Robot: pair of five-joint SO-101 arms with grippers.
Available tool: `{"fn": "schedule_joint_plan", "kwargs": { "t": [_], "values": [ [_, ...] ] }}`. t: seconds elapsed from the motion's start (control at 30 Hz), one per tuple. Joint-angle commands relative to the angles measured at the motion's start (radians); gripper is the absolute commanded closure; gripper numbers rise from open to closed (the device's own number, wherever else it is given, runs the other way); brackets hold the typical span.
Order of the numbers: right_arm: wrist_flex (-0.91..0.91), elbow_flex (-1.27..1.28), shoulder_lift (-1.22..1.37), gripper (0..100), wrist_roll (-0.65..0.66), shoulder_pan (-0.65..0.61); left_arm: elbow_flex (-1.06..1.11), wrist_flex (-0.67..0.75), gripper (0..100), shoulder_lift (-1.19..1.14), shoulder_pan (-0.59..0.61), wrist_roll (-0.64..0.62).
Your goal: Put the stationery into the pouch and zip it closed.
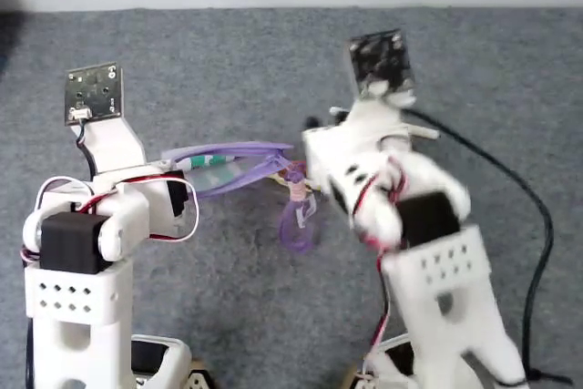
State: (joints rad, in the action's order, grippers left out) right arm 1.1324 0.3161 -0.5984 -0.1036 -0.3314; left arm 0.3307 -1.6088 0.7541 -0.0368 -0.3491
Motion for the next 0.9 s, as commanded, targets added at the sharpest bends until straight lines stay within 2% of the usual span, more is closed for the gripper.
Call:
{"fn": "schedule_joint_plan", "kwargs": {
  "t": [0.0, 0.2, 0.4, 0.57, 0.87],
  "values": [
    [0.071, -0.121, 0.148, 86.9, 0.095, 0.097, -0.045, 0.02, 97, -0.005, 0.009, -0.011],
    [0.203, -0.339, 0.463, 85.5, 0.272, 0.174, -0.044, 0.02, 97, -0.005, 0.009, -0.011],
    [0.34, -0.565, 0.751, 72.3, 0.43, 0.173, -0.044, 0.02, 97, -0.005, 0.009, -0.009],
    [0.343, -0.706, 0.967, 72.1, 0.563, 0.182, -0.044, 0.02, 97, -0.005, 0.009, -0.008],
    [0.344, -0.939, 1.253, 72.1, 0.713, 0.205, -0.044, 0.02, 97, -0.006, 0.009, -0.006]
  ]
}}
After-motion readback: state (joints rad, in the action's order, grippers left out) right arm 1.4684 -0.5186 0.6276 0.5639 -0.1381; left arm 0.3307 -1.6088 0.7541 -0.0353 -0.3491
